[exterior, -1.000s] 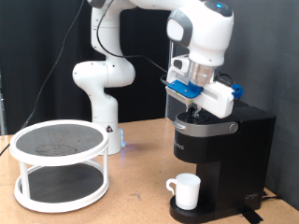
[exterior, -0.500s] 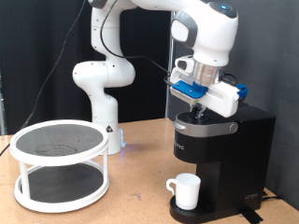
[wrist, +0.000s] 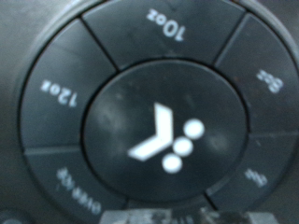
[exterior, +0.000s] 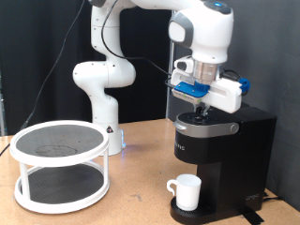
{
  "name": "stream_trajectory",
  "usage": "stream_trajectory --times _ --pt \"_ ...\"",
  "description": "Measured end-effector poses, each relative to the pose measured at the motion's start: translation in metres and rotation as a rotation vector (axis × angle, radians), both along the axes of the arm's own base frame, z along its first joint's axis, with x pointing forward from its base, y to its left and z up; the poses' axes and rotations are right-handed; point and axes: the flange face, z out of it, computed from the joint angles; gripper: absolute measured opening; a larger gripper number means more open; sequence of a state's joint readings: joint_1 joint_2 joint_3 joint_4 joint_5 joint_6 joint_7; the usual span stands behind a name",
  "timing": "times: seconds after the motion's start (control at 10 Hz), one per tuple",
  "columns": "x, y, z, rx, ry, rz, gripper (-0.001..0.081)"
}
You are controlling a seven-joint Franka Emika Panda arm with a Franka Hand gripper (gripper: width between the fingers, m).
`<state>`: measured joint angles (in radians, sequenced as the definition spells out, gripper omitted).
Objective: Make a cup of coffee with the keurig machine
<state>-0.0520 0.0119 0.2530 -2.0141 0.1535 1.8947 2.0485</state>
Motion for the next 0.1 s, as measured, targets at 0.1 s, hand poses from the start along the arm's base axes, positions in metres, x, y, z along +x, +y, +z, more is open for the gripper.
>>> stream_trajectory --times 0.1 --pt "-0.004 -0.0059 0.0084 0.028 -0.01 -0.004 0.0"
